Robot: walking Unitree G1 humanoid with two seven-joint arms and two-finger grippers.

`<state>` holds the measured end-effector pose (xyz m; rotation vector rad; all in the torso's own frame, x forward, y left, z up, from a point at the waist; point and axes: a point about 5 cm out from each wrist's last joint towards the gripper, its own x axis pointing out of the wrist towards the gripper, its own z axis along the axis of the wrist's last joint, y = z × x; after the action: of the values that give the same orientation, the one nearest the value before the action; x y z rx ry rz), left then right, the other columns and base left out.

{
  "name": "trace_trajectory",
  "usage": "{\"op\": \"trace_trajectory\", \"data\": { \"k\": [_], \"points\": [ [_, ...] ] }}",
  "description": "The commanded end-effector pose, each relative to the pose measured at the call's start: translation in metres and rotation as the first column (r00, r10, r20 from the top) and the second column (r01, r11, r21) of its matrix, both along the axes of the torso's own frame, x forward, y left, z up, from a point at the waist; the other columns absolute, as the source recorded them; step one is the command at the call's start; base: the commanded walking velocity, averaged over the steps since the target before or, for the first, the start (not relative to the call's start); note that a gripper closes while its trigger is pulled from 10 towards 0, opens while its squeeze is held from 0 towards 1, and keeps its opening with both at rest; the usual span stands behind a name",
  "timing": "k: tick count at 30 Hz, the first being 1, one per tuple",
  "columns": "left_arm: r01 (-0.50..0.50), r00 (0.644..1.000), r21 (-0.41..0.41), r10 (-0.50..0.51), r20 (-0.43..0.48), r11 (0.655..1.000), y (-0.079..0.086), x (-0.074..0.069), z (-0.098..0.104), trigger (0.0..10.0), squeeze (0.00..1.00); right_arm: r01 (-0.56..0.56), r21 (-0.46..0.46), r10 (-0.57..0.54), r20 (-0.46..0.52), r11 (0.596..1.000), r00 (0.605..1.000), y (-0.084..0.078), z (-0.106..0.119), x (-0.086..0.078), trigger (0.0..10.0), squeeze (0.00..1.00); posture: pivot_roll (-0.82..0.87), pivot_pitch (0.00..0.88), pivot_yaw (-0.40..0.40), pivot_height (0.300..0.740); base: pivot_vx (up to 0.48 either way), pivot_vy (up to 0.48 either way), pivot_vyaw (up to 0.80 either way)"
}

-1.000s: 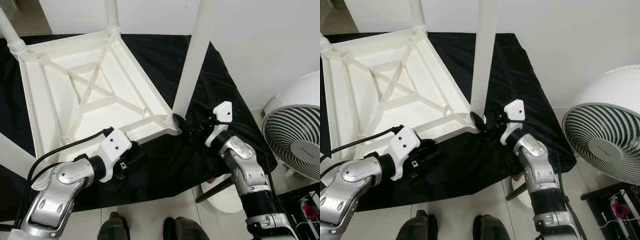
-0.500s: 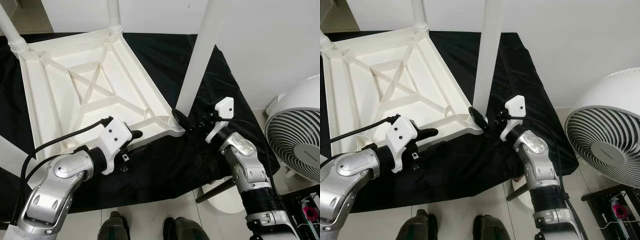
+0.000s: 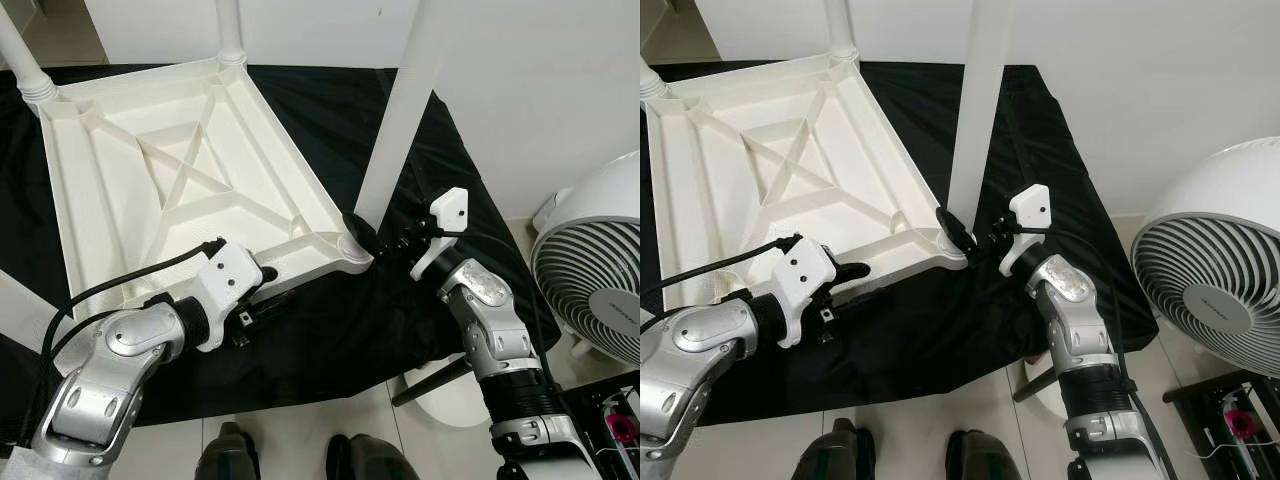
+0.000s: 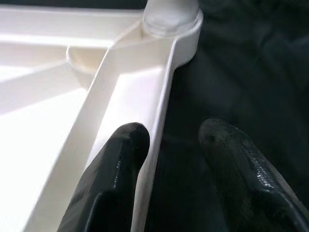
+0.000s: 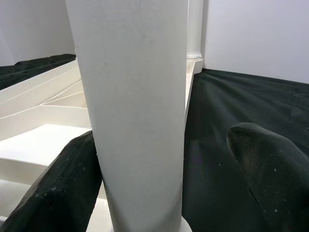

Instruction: Building children table

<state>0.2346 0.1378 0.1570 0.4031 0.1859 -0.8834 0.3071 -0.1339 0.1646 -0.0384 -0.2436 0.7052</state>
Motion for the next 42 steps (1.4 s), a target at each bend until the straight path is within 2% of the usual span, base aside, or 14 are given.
{"op": "trace_trajectory", "data": {
  "k": [1,3,9,13,15,16,19,20,22,23,24,28,42],
  "points": [
    [-0.099,0.995,0.026,0.098,0.029,0.995,0.005,0.005,-0.002,10.0,0.0,0.006,0.006,-0.006,0.005,1.0,1.0,-0.003,0.0,0.001,10.0,0.0,0.05,0.088,-0.051,0.74,0.0,0.0,0.0],
    [-0.158,0.987,0.075,0.157,0.025,0.985,0.011,0.01,-0.008,10.0,0.0,0.005,0.008,-0.005,0.006,1.0,1.0,-0.003,0.0,0.001,10.0,0.0,0.05,0.085,-0.051,0.74,0.0,0.0,0.0],
    [-0.227,0.974,0.157,0.224,0.034,0.961,0.021,0.015,-0.019,10.0,0.0,0.004,0.012,-0.005,0.006,1.0,1.0,-0.001,0.0,0.001,10.0,0.0,0.05,0.084,-0.05,0.74,0.0,0.0,0.0],
    [-0.201,0.979,0.207,0.205,-0.002,0.957,0.022,0.011,-0.026,10.0,0.0,0.006,0.012,-0.006,0.007,1.0,1.0,-0.001,0.0,0.001,10.0,0.0,0.05,0.087,-0.049,0.74,0.0,0.0,0.0],
    [-0.201,0.979,0.207,0.205,-0.002,0.957,0.022,0.011,-0.026,10.0,0.0,0.006,0.012,-0.006,0.007,1.0,1.0,-0.001,0.0,0.001,10.0,0.0,0.05,0.087,-0.049,0.74,0.0,0.0,0.0],
    [-0.141,0.987,0.255,0.157,-0.041,0.956,0.021,0.002,-0.032,10.0,0.0,0.037,0.018,-0.038,0.013,0.999,0.999,-0.004,0.001,0.003,10.0,0.0,0.05,0.089,-0.046,0.74,0.0,0.0,0.0],
    [-0.112,0.99,0.269,0.132,-0.057,0.957,0.021,-0.002,-0.033,10.0,0.0,0.052,0.021,-0.053,0.016,0.998,0.998,-0.006,0.002,0.004,10.0,0.0,0.05,0.089,-0.046,0.74,0.0,0.0,0.0],
    [-0.112,0.99,0.269,0.132,-0.057,0.957,0.021,-0.002,-0.033,10.0,0.0,0.052,0.021,-0.053,0.016,0.998,0.998,-0.006,0.002,0.004,10.0,0.0,0.05,0.089,-0.046,0.74,0.0,0.0,0.0],
    [-0.014,0.993,0.255,0.043,-0.109,0.967,0.015,-0.014,-0.032,10.0,0.0,0.076,0.027,-0.077,0.013,0.997,0.997,-0.009,0.002,0.006,10.0,0.0,0.05,0.089,-0.045,0.74,0.0,0.0,0.0],
    [-0.014,0.993,0.255,0.043,-0.109,0.967,0.015,-0.014,-0.032,10.0,0.0,0.076,0.027,-0.077,0.013,0.997,0.997,-0.009,0.002,0.006,10.0,0.0,0.05,0.089,-0.045,0.74,0.0,0.0,0.0],
    [0.037,0.991,0.241,-0.005,-0.134,0.97,0.011,-0.02,-0.03,10.0,0.0,0.081,0.026,-0.081,0.011,0.996,0.997,-0.008,0.001,0.007,10.0,0.0,0.05,0.089,-0.045,0.74,0.0,0.0,0.0],
    [0.108,0.982,0.208,-0.072,-0.175,0.972,0.005,-0.029,-0.028,10.0,0.0,0.077,0.023,-0.077,0.007,0.997,0.997,-0.007,0.0,0.007,10.0,0.0,0.05,0.088,-0.043,0.74,0.0,0.0,0.0],
    [0.191,0.964,0.191,-0.148,-0.22,0.963,0.0,-0.041,-0.026,10.0,0.0,0.057,0.018,-0.057,-0.002,0.998,0.998,-0.001,-0.003,0.006,10.0,0.0,0.05,0.089,-0.036,0.74,0.0,0.0,0.0]
  ]
}}
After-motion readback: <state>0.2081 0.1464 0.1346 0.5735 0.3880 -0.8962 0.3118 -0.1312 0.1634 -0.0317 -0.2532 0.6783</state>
